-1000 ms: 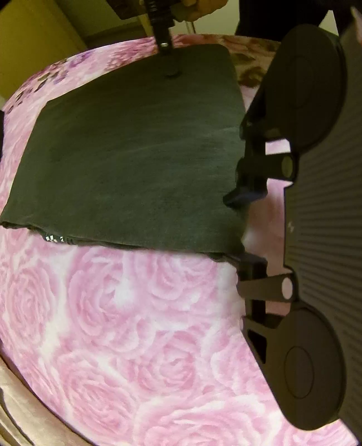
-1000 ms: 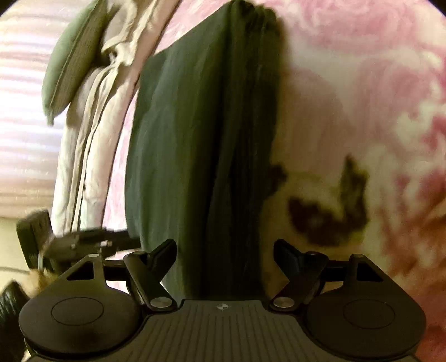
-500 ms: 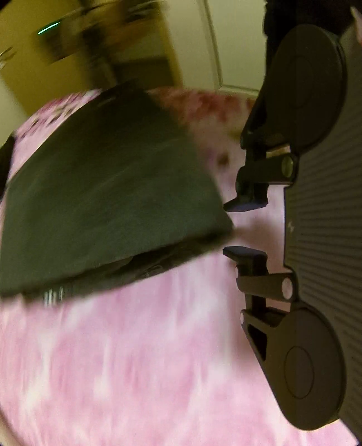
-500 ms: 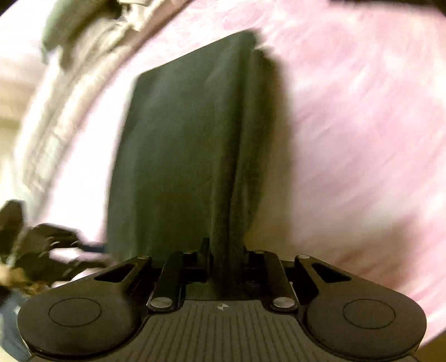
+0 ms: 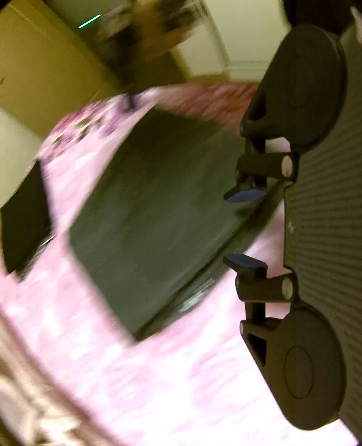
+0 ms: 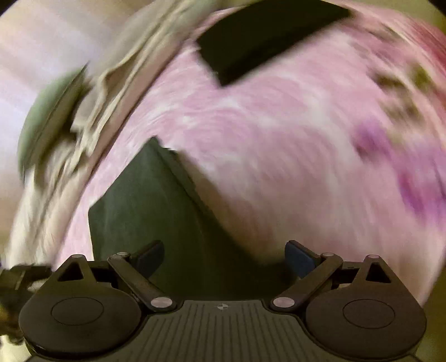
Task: Fold clothes
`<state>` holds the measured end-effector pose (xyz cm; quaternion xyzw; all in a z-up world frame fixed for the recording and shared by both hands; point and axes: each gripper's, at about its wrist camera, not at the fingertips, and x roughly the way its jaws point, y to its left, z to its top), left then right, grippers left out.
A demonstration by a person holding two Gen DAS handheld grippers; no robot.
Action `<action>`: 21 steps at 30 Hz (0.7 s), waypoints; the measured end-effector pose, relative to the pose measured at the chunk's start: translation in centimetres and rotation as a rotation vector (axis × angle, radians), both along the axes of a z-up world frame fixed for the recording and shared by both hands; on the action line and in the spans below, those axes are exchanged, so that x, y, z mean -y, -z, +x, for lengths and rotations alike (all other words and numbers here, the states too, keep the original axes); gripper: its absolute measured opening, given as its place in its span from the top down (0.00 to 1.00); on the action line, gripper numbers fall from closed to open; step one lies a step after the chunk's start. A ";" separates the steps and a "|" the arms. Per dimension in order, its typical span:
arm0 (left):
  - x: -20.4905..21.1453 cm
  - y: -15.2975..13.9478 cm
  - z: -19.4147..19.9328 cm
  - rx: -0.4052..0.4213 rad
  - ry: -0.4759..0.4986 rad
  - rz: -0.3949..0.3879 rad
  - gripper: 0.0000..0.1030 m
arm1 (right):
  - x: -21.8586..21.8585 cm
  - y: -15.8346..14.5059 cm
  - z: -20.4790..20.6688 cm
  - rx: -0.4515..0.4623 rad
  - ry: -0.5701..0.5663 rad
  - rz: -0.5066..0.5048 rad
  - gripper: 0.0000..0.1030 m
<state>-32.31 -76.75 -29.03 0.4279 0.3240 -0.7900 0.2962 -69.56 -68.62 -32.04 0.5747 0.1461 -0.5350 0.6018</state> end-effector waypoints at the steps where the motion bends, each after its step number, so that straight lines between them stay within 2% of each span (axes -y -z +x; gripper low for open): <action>1: 1.7 0.1 -0.4 0.009 0.004 -0.028 0.64 | -1.4 0.6 0.0 0.034 0.056 0.015 0.07; 3: 5.0 0.5 -1.4 0.028 0.018 -0.080 0.64 | -3.8 1.8 -0.2 0.096 0.154 0.042 0.07; 4: 6.4 0.8 -1.8 0.041 0.018 -0.093 0.64 | -3.2 2.1 -0.6 0.105 0.162 0.045 0.08; 6: 8.8 2.0 -2.3 0.062 0.017 -0.079 0.64 | -2.2 2.6 -1.3 0.121 0.178 0.051 0.28; 7: 9.5 2.7 -2.4 0.075 0.019 -0.067 0.64 | -1.6 2.8 -1.6 0.130 0.185 0.054 0.45; 8: 9.9 3.2 -2.4 0.090 0.024 -0.055 0.64 | -1.1 3.1 -2.0 0.138 0.193 0.057 0.54; 11: 9.5 4.1 -2.0 0.117 0.024 -0.034 0.64 | 0.6 3.8 -3.0 0.163 0.217 0.066 0.68; 14: 8.0 4.1 -1.2 0.102 -0.014 -0.001 0.64 | 2.5 4.4 -4.2 0.179 0.231 0.073 0.73; 18: 5.4 4.4 -1.6 0.062 -0.051 0.062 0.64 | 10.2 3.9 -6.7 0.063 0.123 0.042 0.73; 21: 3.9 4.1 -3.1 0.075 -0.046 0.055 0.64 | 15.6 3.7 -8.4 -0.023 0.041 0.023 0.71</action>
